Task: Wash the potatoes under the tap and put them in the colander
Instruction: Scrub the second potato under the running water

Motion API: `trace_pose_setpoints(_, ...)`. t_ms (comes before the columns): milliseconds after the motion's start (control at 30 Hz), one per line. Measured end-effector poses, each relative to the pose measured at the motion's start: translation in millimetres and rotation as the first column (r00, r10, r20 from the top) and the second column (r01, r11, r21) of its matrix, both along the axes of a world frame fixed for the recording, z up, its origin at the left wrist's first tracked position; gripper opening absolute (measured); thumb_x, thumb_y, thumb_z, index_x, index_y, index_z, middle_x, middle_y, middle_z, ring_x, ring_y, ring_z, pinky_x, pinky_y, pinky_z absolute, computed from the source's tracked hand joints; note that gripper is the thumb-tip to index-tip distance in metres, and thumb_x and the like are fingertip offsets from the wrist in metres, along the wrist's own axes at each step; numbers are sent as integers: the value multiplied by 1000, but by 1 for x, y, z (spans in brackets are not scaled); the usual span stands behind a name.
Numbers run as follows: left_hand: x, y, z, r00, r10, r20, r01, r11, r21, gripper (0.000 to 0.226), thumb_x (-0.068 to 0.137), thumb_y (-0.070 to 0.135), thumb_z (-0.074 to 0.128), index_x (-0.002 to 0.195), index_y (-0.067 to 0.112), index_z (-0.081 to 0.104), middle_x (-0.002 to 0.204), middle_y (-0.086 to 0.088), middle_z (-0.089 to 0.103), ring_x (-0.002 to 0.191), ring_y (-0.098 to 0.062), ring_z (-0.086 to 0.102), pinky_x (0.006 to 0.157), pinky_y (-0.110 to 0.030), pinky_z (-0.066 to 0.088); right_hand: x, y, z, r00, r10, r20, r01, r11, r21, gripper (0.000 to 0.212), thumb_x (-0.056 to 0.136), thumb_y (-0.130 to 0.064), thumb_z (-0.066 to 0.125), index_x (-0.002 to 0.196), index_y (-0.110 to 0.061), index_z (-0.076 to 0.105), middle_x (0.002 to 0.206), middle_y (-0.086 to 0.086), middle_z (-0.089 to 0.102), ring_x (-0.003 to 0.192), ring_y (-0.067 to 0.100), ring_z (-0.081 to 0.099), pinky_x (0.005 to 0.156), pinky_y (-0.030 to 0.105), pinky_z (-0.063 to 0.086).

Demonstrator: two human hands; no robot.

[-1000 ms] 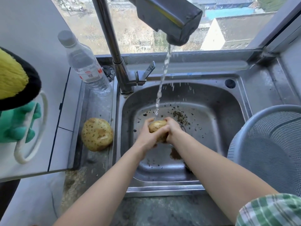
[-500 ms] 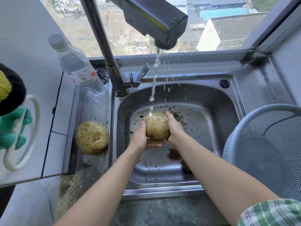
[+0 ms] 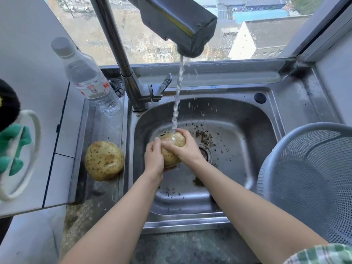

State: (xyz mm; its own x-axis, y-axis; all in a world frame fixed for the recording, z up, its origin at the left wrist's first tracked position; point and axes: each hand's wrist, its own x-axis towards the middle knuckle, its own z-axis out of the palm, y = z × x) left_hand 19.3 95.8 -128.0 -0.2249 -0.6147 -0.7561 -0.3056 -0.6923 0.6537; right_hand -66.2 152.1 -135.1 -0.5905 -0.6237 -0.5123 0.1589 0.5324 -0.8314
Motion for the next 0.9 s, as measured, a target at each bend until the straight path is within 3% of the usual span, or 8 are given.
trace_pose_setpoints(167,-8,5,0,998,-8,70,14,996,-91,38,106,42,27,118,16,51,113,-17,60,93,-35,66,57,-44,61,-1,-12,1,977,-205,-62,207,978,32,34,84,-46,70,108,-24,61,100,-3,63,101,22,63,91,46,55)
trace_pose_setpoints(300,-6,-8,-1,993,63,101,-66,998,25,42,106,44,23,125,17,49,118,-21,57,94,-40,64,48,-40,58,1,1,-6,998,59,-18,-60,992,-108,47,84,-36,72,123,-37,47,131,7,48,118,24,54,97,42,52)
trace_pose_setpoints(367,-4,-12,0,993,60,100,-71,991,116,43,106,45,23,126,16,48,118,-23,58,91,-39,65,44,-39,56,-1,4,-5,998,62,0,-61,986,-154,46,81,-32,77,115,-42,49,127,4,52,115,23,55,96,41,53)
trace_pose_setpoints(433,-5,-8,6,995,33,93,-52,977,206,45,106,46,24,122,13,50,109,-23,61,79,-35,67,41,-35,56,-7,1,-4,984,-111,139,135,974,-184,32,78,-30,79,104,-36,61,114,1,61,110,27,60,93,46,55)
trace_pose_setpoints(500,-7,-4,12,997,5,79,-28,955,297,42,106,42,27,113,12,55,96,-21,64,65,-33,66,38,-28,53,-11,-2,-5,864,-257,433,352,923,-155,27,77,-33,78,101,-25,69,112,6,67,112,32,62,95,53,53)
trace_pose_setpoints(633,-2,-7,16,982,-181,46,142,884,445,49,102,39,30,106,2,62,77,-22,67,39,-24,59,30,-18,42,-13,3,-10,739,-269,617,397,915,-76,49,68,-49,76,107,-20,68,110,12,66,103,30,64,94,54,53)
trace_pose_setpoints(767,2,0,16,878,-475,63,448,860,244,86,97,70,17,97,-3,62,59,-13,63,43,-20,58,39,-23,49,-23,-2,-2,515,-545,662,550,802,232,38,86,-45,59,104,-12,62,101,16,68,93,34,66,80,49,56)
trace_pose_setpoints(900,1,6,16,785,-604,139,619,777,-119,66,95,69,31,134,18,44,106,-12,64,84,-24,65,63,-32,55,-27,1,-5,343,-685,643,614,682,398,41,88,-47,49,106,-12,58,104,20,64,96,40,61,92,56,51)
